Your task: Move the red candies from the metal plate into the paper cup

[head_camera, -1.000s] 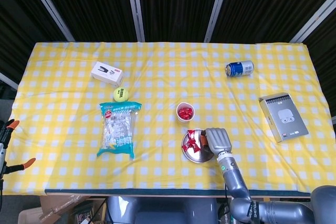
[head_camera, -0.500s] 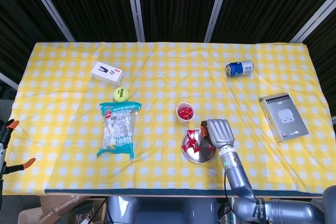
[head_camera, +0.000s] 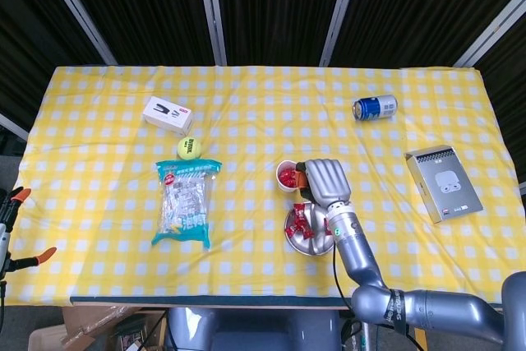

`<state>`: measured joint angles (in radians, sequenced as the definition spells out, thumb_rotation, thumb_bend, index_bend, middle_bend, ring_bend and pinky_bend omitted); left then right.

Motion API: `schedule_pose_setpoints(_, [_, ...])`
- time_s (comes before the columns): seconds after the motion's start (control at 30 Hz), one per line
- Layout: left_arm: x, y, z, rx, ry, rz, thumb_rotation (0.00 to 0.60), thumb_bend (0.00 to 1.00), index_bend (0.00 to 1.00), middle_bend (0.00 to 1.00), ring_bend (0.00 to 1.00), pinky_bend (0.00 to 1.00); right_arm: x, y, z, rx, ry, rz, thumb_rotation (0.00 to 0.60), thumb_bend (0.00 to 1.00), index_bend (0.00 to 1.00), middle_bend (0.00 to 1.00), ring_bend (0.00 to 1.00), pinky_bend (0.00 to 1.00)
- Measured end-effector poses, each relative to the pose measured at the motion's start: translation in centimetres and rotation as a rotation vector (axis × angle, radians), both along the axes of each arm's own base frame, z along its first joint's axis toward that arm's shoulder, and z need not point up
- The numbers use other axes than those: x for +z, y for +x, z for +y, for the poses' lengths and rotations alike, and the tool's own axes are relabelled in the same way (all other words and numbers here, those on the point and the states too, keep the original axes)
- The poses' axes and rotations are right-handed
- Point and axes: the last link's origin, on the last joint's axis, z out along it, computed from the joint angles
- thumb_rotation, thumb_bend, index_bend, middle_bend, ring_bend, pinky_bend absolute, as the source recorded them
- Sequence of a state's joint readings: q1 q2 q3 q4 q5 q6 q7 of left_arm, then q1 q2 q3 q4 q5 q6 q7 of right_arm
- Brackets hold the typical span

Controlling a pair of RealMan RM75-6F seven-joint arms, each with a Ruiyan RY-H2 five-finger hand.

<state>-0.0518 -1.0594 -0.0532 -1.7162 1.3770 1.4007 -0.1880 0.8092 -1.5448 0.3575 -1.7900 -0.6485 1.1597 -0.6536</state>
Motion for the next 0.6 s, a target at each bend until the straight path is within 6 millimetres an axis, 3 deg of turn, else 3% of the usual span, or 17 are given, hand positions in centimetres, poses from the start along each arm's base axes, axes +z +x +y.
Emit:
schedule_pose_setpoints(0.23, [0.0, 0.0, 0.1, 0.008, -0.009, -0.013, 0.6, 0.01, 0.0, 0.0, 0.0, 0.0, -1.6, 0.4, -1.6, -0.022, 0.016, 0.014, 0.6, 0.8, 0.62, 0.73, 0.82, 1.0])
schedule_pose_setpoints(0.43, [0.1, 0.0, 0.2, 0.015, -0.013, -0.022, 0.6, 0.01, 0.0, 0.0, 0.0, 0.0, -2.9, -0.1, -2.6, -0.051, 0.026, 0.029, 0.6, 0.52, 0.46, 0.73, 0.79, 1.0])
schedule_pose_setpoints(0.6, [0.2, -0.1, 0.2, 0.021, -0.014, -0.024, 0.6, 0.01, 0.0, 0.0, 0.0, 0.0, -3.5, -0.1, -2.7, -0.055, 0.038, 0.039, 0.6, 0.46, 0.42, 0.73, 0.78, 1.0])
